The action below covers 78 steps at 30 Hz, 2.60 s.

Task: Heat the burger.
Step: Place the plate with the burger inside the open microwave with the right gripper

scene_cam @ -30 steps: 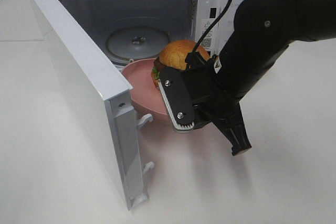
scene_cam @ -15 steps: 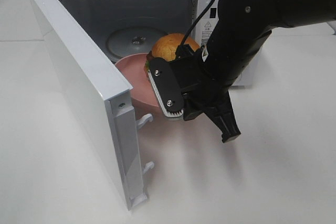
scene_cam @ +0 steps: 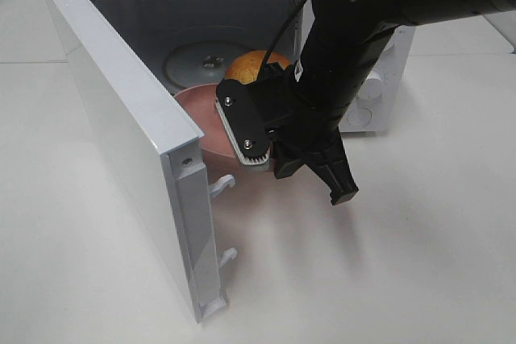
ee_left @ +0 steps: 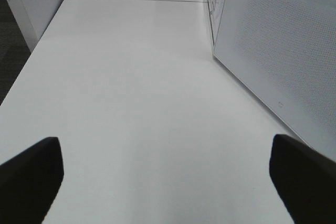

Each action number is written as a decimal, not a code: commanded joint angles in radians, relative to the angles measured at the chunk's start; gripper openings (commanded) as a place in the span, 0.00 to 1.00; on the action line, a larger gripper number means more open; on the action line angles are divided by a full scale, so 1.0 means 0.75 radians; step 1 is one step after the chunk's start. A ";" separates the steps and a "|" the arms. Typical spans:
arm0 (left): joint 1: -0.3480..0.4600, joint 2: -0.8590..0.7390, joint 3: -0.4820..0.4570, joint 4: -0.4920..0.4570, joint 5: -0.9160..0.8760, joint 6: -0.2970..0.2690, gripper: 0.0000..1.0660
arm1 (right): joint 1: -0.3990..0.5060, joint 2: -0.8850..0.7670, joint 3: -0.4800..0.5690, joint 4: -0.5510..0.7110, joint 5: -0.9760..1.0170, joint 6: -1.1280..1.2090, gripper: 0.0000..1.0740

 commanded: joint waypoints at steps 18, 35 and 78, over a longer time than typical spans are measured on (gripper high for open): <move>0.000 -0.020 0.003 -0.012 -0.011 -0.004 0.96 | 0.001 0.064 -0.195 -0.019 0.043 -0.024 0.00; 0.000 -0.020 0.003 -0.012 -0.011 -0.004 0.96 | 0.003 0.169 -0.388 -0.021 0.140 -0.028 0.00; 0.000 -0.020 0.003 -0.012 -0.011 -0.004 0.96 | 0.017 0.572 -1.024 -0.220 0.348 0.153 0.00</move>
